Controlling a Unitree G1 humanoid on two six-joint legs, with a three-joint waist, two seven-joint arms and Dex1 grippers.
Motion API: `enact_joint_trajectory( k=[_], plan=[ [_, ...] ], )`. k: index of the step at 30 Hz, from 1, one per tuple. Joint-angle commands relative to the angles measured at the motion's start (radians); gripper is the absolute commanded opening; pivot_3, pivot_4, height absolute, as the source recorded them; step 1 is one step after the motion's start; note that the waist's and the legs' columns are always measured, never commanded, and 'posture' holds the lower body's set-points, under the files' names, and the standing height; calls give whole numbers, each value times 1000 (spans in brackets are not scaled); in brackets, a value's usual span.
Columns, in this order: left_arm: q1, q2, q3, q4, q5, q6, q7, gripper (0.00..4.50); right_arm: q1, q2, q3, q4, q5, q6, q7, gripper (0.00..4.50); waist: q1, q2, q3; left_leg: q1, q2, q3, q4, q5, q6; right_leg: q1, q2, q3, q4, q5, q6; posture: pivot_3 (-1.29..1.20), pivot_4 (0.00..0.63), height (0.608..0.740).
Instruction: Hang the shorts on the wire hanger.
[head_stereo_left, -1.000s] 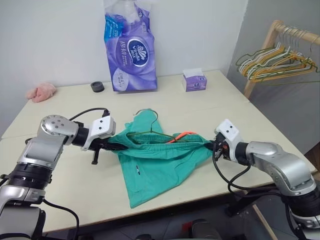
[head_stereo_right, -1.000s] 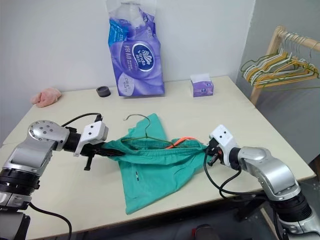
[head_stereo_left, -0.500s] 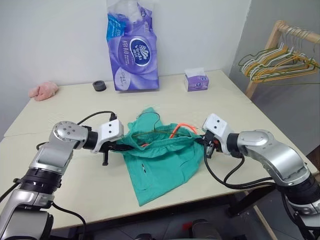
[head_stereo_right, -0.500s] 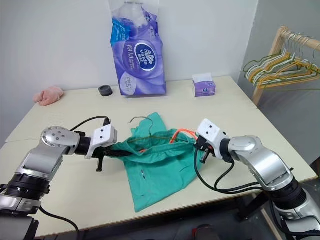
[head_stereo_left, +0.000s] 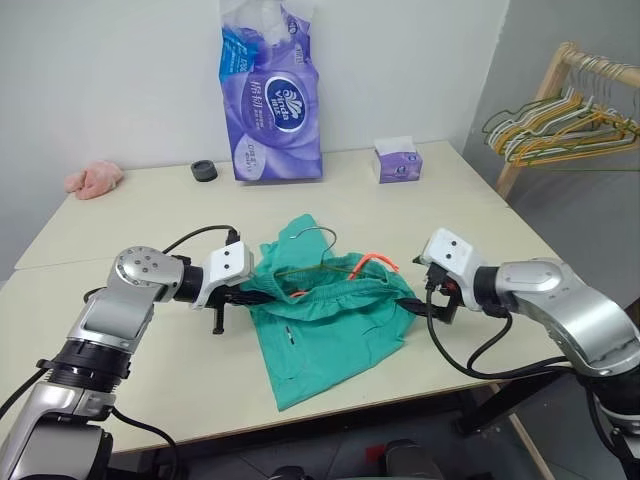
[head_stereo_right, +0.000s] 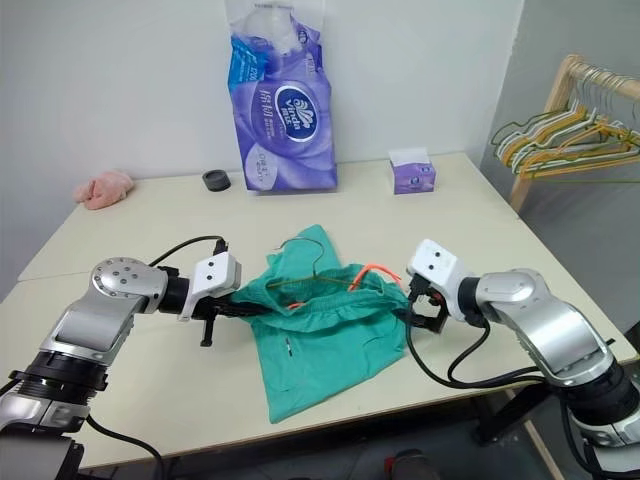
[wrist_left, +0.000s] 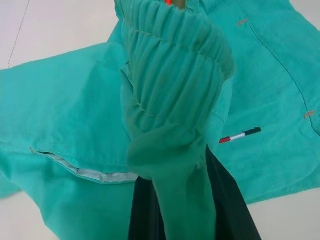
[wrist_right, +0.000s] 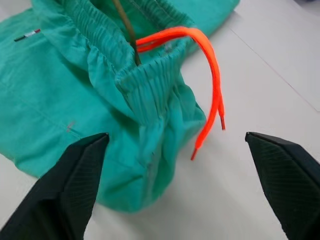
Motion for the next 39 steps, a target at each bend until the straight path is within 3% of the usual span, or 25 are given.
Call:
enact_joint_trajectory(
  k=[1,12,15,23,26,29,39],
  plan=[
    [-33,-7,9,-12,-13,-10,-6,0,-16,11,13,-13,-7,2,7,4490,-2,0,0,0,0,0,0,0,0,0,0,0,0,0,0,-210,13,740],
    [-60,-28,2,-1,-9,-16,-25,0,-207,131,248,326,-178,-182,103,4490,-20,0,0,0,0,0,0,0,0,0,0,0,0,0,0,-209,4,740],
    [-54,-28,6,-12,-13,-11,-26,0,-239,157,267,382,-208,-227,137,3902,-26,0,0,0,0,-1,0,0,-1,0,0,0,0,0,0,-203,2,740],
    [-42,-34,14,-27,-22,-17,-21,0,-250,177,273,361,-242,-248,211,1119,-29,0,0,0,0,-1,0,1,-1,0,0,-1,1,0,0,-199,0,740],
    [-46,-58,25,-20,-39,-15,-5,0,-240,175,265,327,-243,-236,227,266,-28,0,0,0,0,-1,0,1,-1,0,0,0,1,0,0,-201,4,740],
    [-58,-78,42,-8,-45,-14,19,668,-232,174,256,308,-246,-224,237,12,-28,0,0,0,0,-1,0,1,-1,-1,0,-1,1,0,0,-202,4,740],
    [-56,-62,114,26,-81,11,58,3721,-166,144,192,247,-229,-179,238,0,-28,0,0,0,0,-1,0,1,-1,-1,0,-1,1,0,0,-187,1,740]
  ],
)
